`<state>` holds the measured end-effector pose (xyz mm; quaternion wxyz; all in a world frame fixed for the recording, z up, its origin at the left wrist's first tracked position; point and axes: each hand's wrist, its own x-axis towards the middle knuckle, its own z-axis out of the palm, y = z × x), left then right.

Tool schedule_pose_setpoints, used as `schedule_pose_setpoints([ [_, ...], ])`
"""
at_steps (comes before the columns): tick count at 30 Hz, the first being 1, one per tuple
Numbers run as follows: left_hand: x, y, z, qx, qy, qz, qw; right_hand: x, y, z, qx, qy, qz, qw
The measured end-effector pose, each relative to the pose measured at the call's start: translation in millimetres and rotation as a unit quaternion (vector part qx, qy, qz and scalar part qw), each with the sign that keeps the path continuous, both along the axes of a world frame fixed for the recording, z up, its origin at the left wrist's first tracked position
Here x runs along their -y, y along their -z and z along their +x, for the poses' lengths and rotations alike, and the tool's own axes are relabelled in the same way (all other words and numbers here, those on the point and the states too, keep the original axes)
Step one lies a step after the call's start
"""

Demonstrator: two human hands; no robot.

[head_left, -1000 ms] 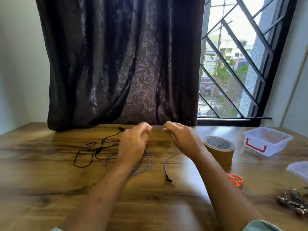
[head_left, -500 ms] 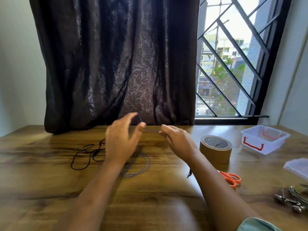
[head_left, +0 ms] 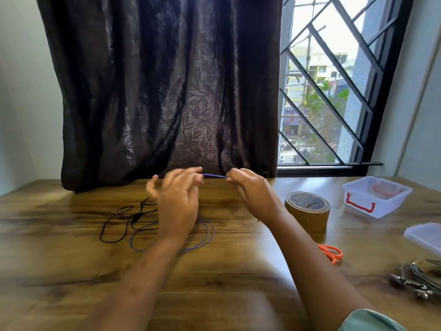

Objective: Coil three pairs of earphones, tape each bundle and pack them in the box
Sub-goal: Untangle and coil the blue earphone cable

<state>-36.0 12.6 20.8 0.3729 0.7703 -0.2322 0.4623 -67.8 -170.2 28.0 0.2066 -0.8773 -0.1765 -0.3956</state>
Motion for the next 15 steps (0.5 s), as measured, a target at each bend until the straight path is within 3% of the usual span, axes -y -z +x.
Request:
schedule_pose_setpoints([
  [4,-9,-3,10,-0.027,0.046,-0.185,0.981,20,7,3,-0.020,0.021,0.028,0.999],
  [7,-9,-11,6,-0.079,0.155,-0.309,0.935,17,12,7,-0.028,0.037,0.034,0.998],
  [8,-7,-15,3,-0.119,0.213,-0.349,0.905,17,14,10,-0.024,0.052,0.030,0.998],
  [10,-4,-24,-6,-0.210,0.366,-0.411,0.808,18,18,13,-0.027,0.117,-0.004,0.993],
  [13,0,-26,-14,-0.348,0.543,-0.392,0.656,21,18,10,-0.029,0.183,-0.029,0.982],
  [14,2,-26,-19,-0.378,0.583,-0.350,0.628,22,17,10,-0.035,0.190,-0.024,0.981],
  [15,5,-25,-24,-0.396,0.602,-0.288,0.631,24,17,11,-0.053,0.192,-0.010,0.980],
])
